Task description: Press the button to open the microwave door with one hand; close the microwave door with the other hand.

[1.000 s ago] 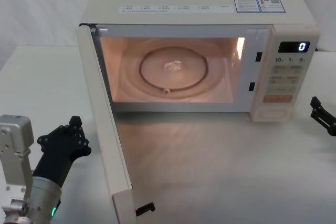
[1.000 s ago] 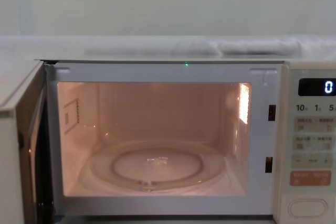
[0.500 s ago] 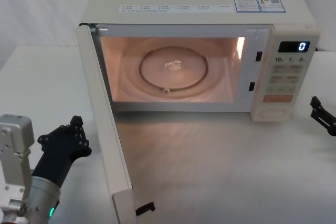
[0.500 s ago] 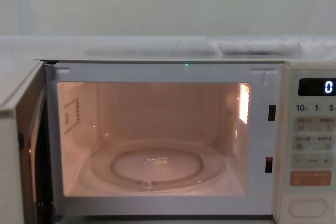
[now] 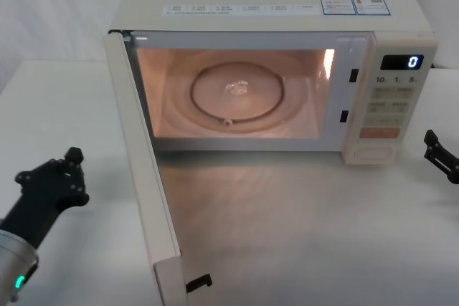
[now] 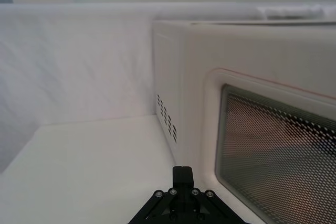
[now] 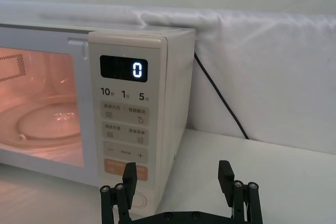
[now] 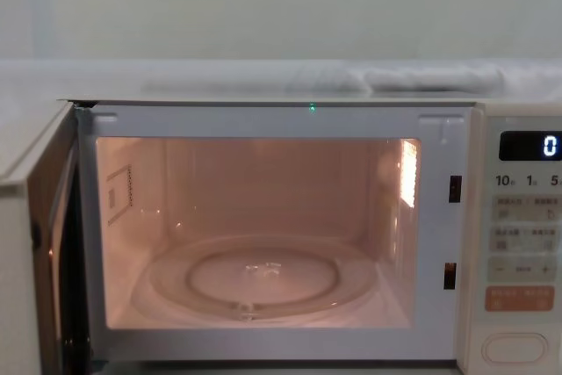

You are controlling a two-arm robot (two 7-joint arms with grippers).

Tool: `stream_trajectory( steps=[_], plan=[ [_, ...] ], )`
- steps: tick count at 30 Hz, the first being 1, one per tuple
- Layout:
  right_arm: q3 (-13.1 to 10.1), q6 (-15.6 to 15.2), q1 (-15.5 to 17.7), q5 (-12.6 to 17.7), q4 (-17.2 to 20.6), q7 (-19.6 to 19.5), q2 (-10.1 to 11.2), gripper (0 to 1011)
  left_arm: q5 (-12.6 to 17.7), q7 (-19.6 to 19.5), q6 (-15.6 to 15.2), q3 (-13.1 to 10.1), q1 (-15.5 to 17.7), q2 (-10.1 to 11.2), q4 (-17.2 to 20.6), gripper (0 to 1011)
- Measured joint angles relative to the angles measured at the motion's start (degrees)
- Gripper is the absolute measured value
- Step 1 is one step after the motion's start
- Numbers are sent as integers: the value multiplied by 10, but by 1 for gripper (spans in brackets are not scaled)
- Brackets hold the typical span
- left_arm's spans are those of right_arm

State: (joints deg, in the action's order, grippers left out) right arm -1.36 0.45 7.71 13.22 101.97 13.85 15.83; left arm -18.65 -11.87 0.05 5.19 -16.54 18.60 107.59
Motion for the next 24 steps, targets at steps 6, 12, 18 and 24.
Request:
stream_trajectory(
  steps=[6, 12, 18, 24],
  plan=[
    [0, 0, 0, 0, 0, 0, 0, 1002, -32, -26, -19, 28, -3, 22, 15, 0],
    [0, 0, 0, 0, 0, 0, 0, 1002, -71, -49, -32, 46, -3, 42, 37, 0],
    [0, 0, 0, 0, 0, 0, 0, 1002, -105, -80, -31, 47, -9, 61, 52, 0],
    [0, 0, 0, 0, 0, 0, 0, 1002, -126, -124, -12, 34, -16, 83, 58, 0]
  ],
)
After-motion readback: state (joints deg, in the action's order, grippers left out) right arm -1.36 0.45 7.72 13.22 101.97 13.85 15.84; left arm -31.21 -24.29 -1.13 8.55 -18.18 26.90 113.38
